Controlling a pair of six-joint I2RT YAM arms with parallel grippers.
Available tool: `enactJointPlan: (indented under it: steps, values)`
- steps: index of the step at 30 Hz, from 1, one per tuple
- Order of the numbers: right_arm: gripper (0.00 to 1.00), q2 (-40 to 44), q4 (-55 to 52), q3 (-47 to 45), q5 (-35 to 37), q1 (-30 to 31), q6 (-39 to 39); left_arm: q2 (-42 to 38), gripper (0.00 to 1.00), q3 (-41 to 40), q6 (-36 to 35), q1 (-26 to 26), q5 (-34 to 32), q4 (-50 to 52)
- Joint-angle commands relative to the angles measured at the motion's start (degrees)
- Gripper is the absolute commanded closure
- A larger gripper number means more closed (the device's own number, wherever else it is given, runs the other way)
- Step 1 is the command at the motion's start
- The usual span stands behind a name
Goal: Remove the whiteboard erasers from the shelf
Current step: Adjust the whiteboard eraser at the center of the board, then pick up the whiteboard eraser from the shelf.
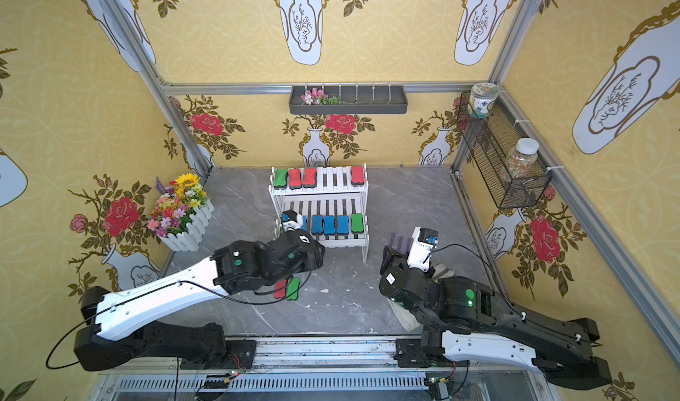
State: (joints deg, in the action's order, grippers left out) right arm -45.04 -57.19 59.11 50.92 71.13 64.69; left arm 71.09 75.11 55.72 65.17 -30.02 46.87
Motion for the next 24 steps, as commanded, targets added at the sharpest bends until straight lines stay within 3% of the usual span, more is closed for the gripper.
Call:
enactJointPlan:
  steps: [1,4,7,9,15,24]
  values:
    - [0.30,-5.03,11.28,6.93,-3.40,-3.24,-15.71,-5.41,0.33,-0.91,-2.85,-2.39,-0.86,0.96]
    - [0.28,-14.93,13.77,18.00,-15.22,-13.54,-25.89,-11.11,0.20,-4.33,-2.99,-4.68,-0.77,-0.47]
    - [0.29,-24.51,13.57,29.54,-32.34,-27.50,-31.13,-14.59,0.08,-7.21,-3.42,-5.29,0.16,-2.47]
    - [0.30,-31.35,10.78,37.48,-38.89,-32.94,-32.41,-15.10,0.00,-7.86,-3.75,-5.40,0.30,-2.12]
    - [0.31,-50.28,-0.33,59.57,-39.14,-37.97,-35.64,-16.17,0.01,-9.28,-5.18,-5.84,-0.04,-0.53]
    - [0.35,-58.15,-2.30,64.16,-35.37,-38.17,-37.10,-20.45,0.01,-13.73,-7.53,-6.19,1.11,-2.67]
